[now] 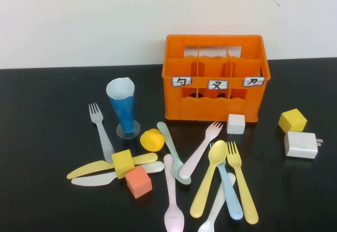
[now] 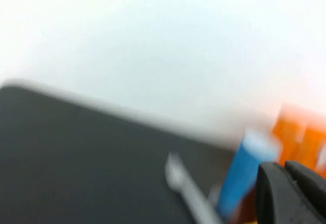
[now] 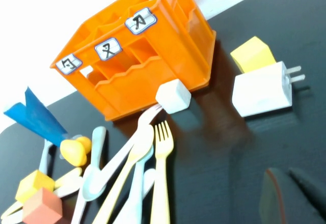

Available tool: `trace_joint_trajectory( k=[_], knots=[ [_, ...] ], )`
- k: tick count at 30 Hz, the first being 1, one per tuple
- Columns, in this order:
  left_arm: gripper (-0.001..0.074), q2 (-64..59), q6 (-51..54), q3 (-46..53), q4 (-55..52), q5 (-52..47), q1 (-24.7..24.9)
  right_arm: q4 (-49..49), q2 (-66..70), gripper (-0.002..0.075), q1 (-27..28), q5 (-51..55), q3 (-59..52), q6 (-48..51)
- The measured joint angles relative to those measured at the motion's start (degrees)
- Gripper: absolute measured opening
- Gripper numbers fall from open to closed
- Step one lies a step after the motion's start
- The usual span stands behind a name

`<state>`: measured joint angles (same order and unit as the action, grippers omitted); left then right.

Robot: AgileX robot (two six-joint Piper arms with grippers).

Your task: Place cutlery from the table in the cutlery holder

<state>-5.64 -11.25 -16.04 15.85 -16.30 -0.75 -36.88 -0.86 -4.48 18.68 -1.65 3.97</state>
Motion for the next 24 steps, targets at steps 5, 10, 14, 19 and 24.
trace_joint_trajectory(
  k=[5, 10, 14, 19, 24],
  knots=[
    [-0.0001, -14.00, 16.30, -14.35, 0.25, -24.33, 0.00, 0.13, 0.00, -0.0003, 0.00, 0.68, 0.00, 0.04],
    [-0.0001, -26.55, 23.28, -24.60, 6.43, -34.15, 0.00, 0.13, 0.00, -0.0003, 0.00, 2.11, 0.00, 0.13],
    [-0.0001, -32.16, 31.04, -28.35, 17.52, -32.31, 0.00, 0.25, 0.00, -0.0003, 0.00, 2.62, 0.00, 0.13],
    [-0.0001, -40.18, 47.86, -33.18, 28.94, -37.73, 0.75, 0.25, 0.00, -0.0003, 0.00, 2.62, 0.00, 1.51],
    [-0.0001, -49.82, 43.93, -40.03, 18.68, -41.48, 6.78, 0.25, 0.00, -0.0003, 0.00, 2.62, 0.00, 2.24]
  ],
)
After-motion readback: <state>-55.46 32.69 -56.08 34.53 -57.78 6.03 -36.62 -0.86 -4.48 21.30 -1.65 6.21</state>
